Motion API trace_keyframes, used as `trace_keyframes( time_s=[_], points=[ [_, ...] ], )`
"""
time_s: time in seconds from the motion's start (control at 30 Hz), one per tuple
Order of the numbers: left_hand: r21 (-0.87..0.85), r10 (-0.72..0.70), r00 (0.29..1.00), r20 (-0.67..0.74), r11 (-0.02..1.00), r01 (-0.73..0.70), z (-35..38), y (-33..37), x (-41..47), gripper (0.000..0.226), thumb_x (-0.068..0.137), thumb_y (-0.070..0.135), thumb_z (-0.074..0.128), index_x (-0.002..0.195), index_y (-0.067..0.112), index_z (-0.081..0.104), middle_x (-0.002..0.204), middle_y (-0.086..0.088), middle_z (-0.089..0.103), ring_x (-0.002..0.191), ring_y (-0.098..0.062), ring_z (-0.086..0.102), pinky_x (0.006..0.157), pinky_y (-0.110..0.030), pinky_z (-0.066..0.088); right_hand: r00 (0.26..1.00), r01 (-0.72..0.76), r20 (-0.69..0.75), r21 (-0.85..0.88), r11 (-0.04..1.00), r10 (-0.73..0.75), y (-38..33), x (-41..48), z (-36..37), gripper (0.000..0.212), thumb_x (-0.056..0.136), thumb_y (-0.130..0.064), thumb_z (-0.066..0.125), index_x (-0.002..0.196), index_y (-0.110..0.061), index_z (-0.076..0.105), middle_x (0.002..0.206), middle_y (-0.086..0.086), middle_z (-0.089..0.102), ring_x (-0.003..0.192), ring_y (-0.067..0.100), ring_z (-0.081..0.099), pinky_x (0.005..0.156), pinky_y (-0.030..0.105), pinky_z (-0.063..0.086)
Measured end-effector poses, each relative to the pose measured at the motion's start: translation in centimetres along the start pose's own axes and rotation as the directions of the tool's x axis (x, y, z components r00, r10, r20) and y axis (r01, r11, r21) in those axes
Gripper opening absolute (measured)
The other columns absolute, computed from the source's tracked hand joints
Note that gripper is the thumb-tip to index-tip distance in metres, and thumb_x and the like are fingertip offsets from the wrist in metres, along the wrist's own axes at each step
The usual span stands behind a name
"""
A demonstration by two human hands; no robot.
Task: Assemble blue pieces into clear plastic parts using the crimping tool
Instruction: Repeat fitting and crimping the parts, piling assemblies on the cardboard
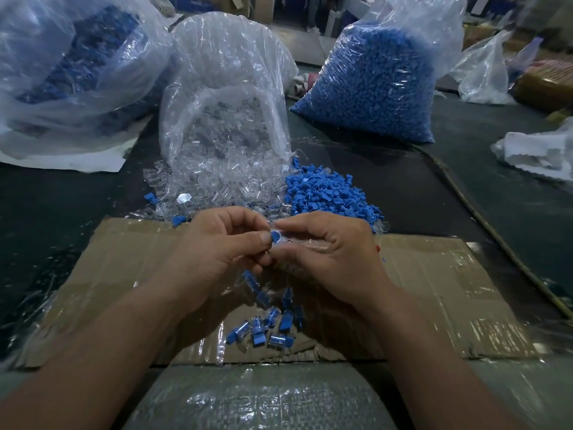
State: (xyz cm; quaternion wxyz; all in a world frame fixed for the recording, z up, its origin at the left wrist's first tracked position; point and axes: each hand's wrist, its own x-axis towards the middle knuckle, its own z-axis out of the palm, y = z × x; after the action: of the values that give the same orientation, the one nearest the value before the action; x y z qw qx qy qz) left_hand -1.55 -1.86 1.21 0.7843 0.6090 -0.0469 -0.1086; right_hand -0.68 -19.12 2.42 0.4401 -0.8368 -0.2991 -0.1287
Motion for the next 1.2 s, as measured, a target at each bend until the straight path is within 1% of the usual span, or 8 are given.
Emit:
trace_keyframes(
  time_s=[0.1,0.23,0.33,0.43,0.5,0.57,0.9,1.2],
  points=[
    [-0.032,0.031,0.998,-0.058,0.999,-0.033,-0.3,0.1,0.1,0.018,0.065,0.005,0.06,0.059,0.019,0.07,0.058,-0.005,0.064,0.05,-0.013,0.061,0.044,-0.019,0.05,0.968,-0.246,0.034,-0.034,0.969,0.247,0.6,0.2,-1.6,0.026,0.071,-0.03,0.075,0.095,-0.029,0.068,0.082,-0.027,0.06,0.086,-0.009,0.058,0.075,0.003,0.043],
    [-0.024,0.077,0.988,-0.137,0.996,-0.081,-0.7,0.2,0.2,0.014,0.065,0.006,0.059,0.063,0.016,0.068,0.058,-0.002,0.063,0.053,-0.012,0.062,0.047,-0.019,0.051,0.893,-0.409,0.121,-0.184,0.894,0.434,1.5,0.3,-4.0,0.022,0.068,-0.035,0.076,0.082,-0.042,0.061,0.077,-0.027,0.058,0.076,-0.017,0.054,0.06,0.005,0.041],
    [-0.001,0.098,0.983,-0.155,0.995,-0.099,-0.7,0.2,0.1,0.01,0.064,0.007,0.059,0.074,0.008,0.06,0.057,-0.001,0.063,0.053,-0.012,0.062,0.048,-0.019,0.052,0.77,-0.464,0.312,-0.324,0.824,0.556,1.4,0.1,-4.7,0.033,0.065,-0.042,0.077,0.087,-0.046,0.052,0.087,-0.026,0.052,0.08,-0.01,0.05,0.062,0.012,0.033],
    [0.0,0.116,0.978,-0.175,0.993,-0.118,-0.6,0.3,0.2,0.012,0.063,0.007,0.058,0.075,0.007,0.058,0.056,-0.001,0.063,0.052,-0.011,0.062,0.048,-0.018,0.052,0.686,-0.366,0.427,-0.498,0.786,0.59,1.1,0.0,-4.2,0.066,0.057,-0.048,0.08,0.113,-0.04,0.048,0.098,-0.025,0.044,0.092,-0.002,0.044,0.074,0.021,0.039],
    [-0.01,0.116,0.976,-0.184,0.993,-0.12,-0.7,0.4,0.2,0.011,0.063,0.008,0.059,0.074,0.008,0.059,0.056,-0.001,0.063,0.053,-0.012,0.062,0.048,-0.018,0.052,0.694,-0.243,0.437,-0.605,0.758,0.572,1.1,0.1,-3.5,0.085,0.054,-0.054,0.08,0.126,-0.035,0.041,0.11,-0.018,0.04,0.104,0.005,0.038,0.086,0.027,0.038],
    [-0.003,0.113,0.977,-0.182,0.993,-0.115,-0.8,0.3,0.2,0.01,0.064,0.008,0.058,0.074,0.008,0.059,0.057,-0.001,0.063,0.053,-0.012,0.063,0.048,-0.018,0.052,0.716,-0.204,0.42,-0.638,0.743,0.557,1.0,0.2,-3.2,0.085,0.054,-0.057,0.078,0.127,-0.034,0.041,0.114,-0.014,0.04,0.105,0.007,0.035,0.084,0.028,0.036],
    [0.035,0.122,0.969,-0.214,0.992,-0.118,-0.8,0.4,0.3,0.009,0.068,0.006,0.057,0.077,0.006,0.056,0.057,0.002,0.064,0.053,-0.01,0.063,0.048,-0.017,0.051,0.808,-0.156,0.32,-0.694,0.703,0.496,0.7,0.2,-2.0,0.018,0.077,-0.029,0.059,0.093,-0.027,0.05,0.083,-0.008,0.043,0.077,0.011,0.042,0.056,0.025,0.031],
    [0.12,0.196,0.943,-0.267,0.978,-0.169,-0.3,0.5,0.0,0.014,0.084,-0.003,0.052,0.078,0.009,0.056,0.057,0.006,0.061,0.054,-0.007,0.061,0.046,-0.017,0.05,0.904,-0.292,0.138,-0.494,0.819,0.405,0.5,0.2,-2.7,0.024,0.075,-0.016,0.059,0.083,-0.028,0.04,0.076,-0.014,0.042,0.067,0.004,0.039,0.053,0.023,0.026]
  ],
)
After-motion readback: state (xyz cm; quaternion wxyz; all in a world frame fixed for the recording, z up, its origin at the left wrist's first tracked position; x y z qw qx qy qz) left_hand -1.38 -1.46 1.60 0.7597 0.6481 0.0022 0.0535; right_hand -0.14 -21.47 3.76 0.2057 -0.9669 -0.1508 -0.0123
